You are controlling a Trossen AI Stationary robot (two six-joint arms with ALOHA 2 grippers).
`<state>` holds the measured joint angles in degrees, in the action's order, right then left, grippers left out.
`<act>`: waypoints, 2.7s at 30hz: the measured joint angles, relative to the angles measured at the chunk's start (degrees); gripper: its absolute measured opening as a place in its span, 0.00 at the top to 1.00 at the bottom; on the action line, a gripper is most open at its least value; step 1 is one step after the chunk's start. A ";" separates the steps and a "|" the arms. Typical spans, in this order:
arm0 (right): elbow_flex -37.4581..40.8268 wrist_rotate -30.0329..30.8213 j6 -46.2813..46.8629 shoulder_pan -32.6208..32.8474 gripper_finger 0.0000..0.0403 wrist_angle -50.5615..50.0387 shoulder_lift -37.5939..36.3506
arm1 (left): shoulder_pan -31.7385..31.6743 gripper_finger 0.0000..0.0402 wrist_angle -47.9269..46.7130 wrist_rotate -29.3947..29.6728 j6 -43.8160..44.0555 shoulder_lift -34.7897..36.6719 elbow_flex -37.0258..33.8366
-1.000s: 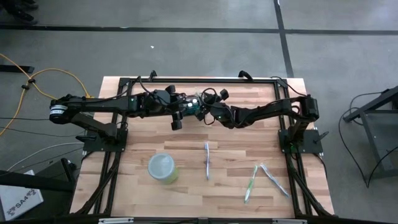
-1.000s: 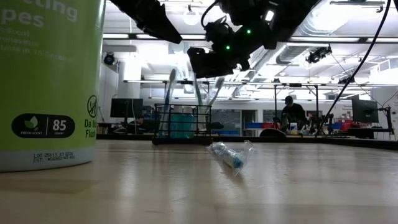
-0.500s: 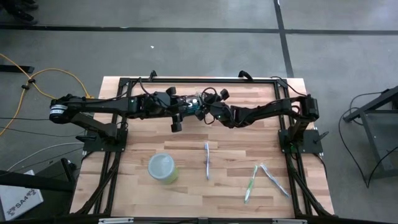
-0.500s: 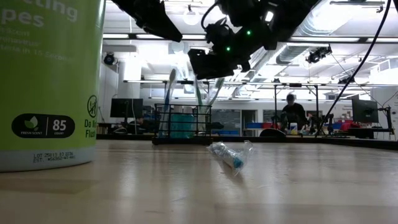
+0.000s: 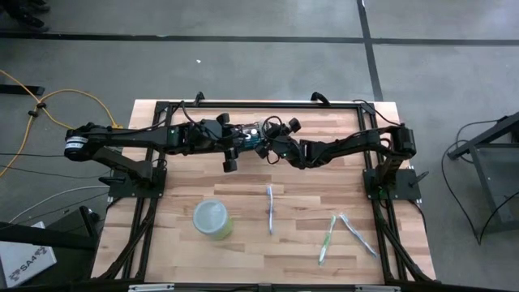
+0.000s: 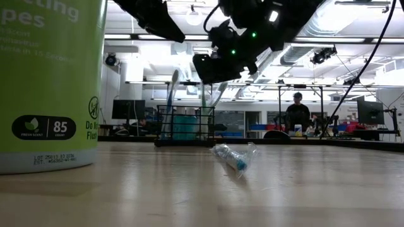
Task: Pick & Place toothbrushing station
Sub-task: Put the top green toothbrush into the black mesh mesh organizer, then put the bottom blue toothbrush into the black mesh mesh organizer
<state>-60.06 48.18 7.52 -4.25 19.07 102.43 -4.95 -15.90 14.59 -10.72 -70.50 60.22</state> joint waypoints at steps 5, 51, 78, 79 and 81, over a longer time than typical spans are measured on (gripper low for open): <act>-0.02 -0.44 -1.71 -0.03 0.66 -0.11 0.00 | 0.00 0.57 -0.02 0.02 0.00 0.00 -0.01; -0.02 -18.07 39.39 18.58 0.66 -60.06 -18.82 | 0.00 0.57 -0.40 0.00 2.16 0.02 -0.02; -0.02 -29.75 62.00 25.70 0.66 -83.07 -18.80 | 0.00 0.57 -0.55 0.00 2.16 0.02 -0.02; -0.02 -30.44 62.92 26.22 0.66 -83.87 -18.80 | -0.01 0.57 -0.55 0.00 2.16 0.02 -0.02; -0.02 -31.35 64.52 27.27 0.66 -84.80 -18.80 | 0.00 0.57 -0.55 0.01 2.16 0.02 -0.02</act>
<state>-60.07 16.83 72.04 23.02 -65.73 83.64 -4.95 -16.45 14.61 -8.56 -70.48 60.20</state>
